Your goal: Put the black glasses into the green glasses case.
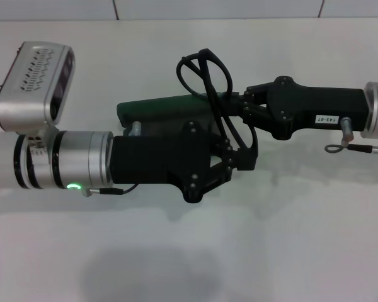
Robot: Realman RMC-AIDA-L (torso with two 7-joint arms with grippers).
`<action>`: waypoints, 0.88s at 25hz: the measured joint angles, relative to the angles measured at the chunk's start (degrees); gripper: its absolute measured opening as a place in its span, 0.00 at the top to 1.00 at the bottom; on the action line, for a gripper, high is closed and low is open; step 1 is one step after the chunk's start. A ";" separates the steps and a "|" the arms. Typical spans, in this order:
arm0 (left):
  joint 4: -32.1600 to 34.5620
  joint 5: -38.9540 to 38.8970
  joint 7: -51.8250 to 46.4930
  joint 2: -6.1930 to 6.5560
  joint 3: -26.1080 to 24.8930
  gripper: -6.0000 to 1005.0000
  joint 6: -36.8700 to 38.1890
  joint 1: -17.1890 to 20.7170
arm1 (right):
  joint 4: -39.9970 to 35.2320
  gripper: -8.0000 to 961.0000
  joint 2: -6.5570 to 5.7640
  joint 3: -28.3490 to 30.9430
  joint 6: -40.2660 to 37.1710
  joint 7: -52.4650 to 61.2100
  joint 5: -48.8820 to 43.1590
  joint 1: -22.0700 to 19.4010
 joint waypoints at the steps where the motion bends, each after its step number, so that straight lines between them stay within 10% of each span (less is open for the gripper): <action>1: 0.00 0.00 0.01 -0.03 0.02 0.98 0.00 -0.03 | 0.00 0.93 0.00 -0.39 -0.01 0.00 0.36 0.02; 22: 0.00 -0.57 -0.06 -0.06 0.07 0.97 0.01 -0.10 | -0.03 0.93 0.00 -1.23 -2.14 0.00 2.24 0.16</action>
